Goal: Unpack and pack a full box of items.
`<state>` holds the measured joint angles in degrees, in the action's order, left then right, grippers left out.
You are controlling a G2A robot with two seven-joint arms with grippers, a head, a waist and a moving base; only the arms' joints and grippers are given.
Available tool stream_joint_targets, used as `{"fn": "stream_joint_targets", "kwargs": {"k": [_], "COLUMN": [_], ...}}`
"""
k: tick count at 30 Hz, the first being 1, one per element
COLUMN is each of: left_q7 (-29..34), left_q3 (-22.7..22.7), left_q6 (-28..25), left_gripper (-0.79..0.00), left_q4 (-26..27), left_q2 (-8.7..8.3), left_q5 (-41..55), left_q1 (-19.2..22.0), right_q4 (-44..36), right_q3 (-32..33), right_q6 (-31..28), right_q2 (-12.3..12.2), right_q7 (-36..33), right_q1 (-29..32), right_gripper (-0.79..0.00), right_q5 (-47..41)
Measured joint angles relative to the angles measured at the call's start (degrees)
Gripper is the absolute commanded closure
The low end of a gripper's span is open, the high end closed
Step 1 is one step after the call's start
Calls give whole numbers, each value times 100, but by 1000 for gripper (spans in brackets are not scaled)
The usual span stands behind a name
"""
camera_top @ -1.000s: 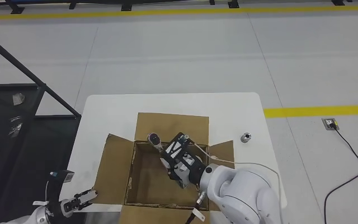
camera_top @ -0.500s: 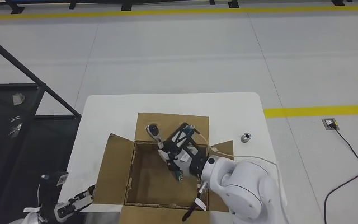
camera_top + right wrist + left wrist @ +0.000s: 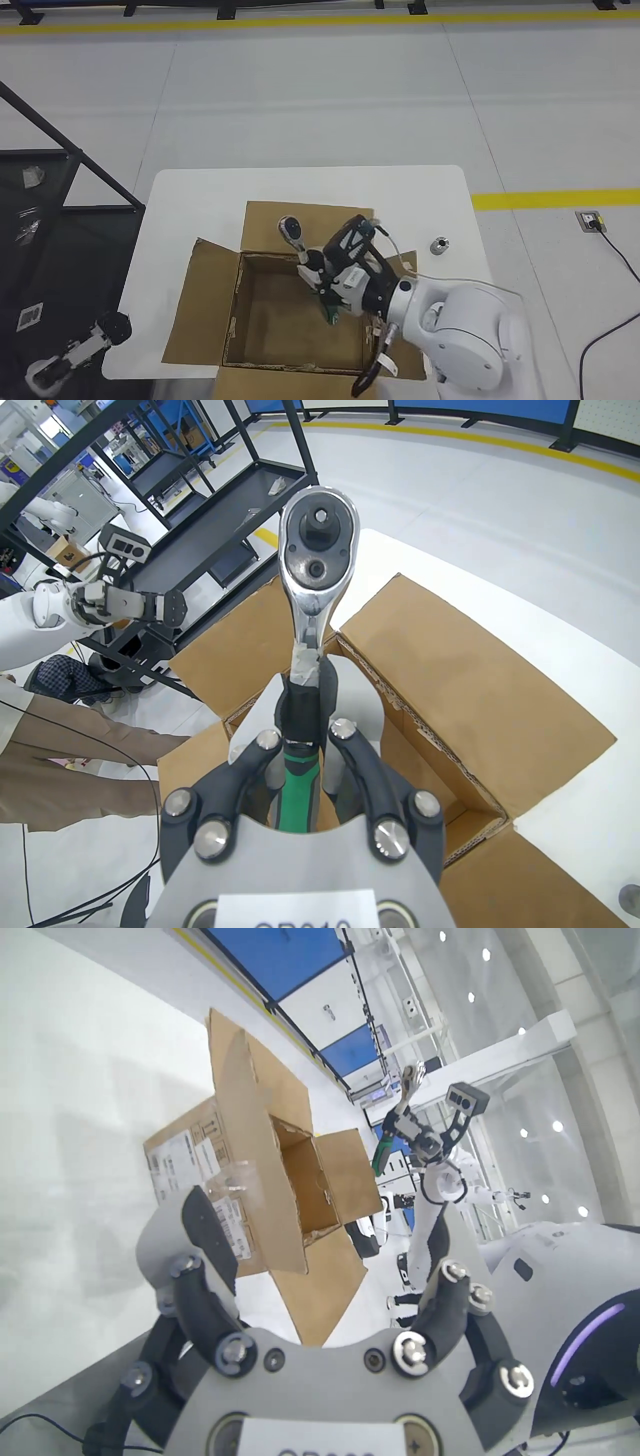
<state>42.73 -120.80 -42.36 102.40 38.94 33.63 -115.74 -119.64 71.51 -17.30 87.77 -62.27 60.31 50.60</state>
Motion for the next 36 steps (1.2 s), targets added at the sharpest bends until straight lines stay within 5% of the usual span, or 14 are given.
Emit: {"fn": "stream_joint_targets", "kwargs": {"k": [5, 11, 25, 29, 31, 36], "left_q7": [-646, -472, -598, -425, -385, -295], "left_q3": [-2, 899, 1231, 1468, 1619, 1979], "left_q6": [2061, 3971, 4060, 4106, 4190, 4404], "left_gripper": [-754, -785, -785, -610, -456, -332], "left_q4": [1088, 1093, 1149, 1047, 950, 788], "left_q2": [-27, -167, -131, -140, -141, -133], "left_q5": [-807, -980, -1196, -1428, -1515, -1682], "left_q1": [312, 1501, 1714, 2061, 2269, 2707], "right_q4": [-231, -281, -11, 18, 15, -74], "right_q3": [109, 109, 263, 322, 355, 427], "right_q6": [-226, -259, -351, -348, -355, -309], "right_q2": [-89, -104, -200, -243, -269, -328], "right_q7": [-75, -152, 494, 650, 696, 782], "right_q1": [225, 255, 498, 551, 591, 735], "right_gripper": [0, 0, 0, 0, 0, 0], "right_q5": [-15, 59, -134, -214, -239, -240]}}
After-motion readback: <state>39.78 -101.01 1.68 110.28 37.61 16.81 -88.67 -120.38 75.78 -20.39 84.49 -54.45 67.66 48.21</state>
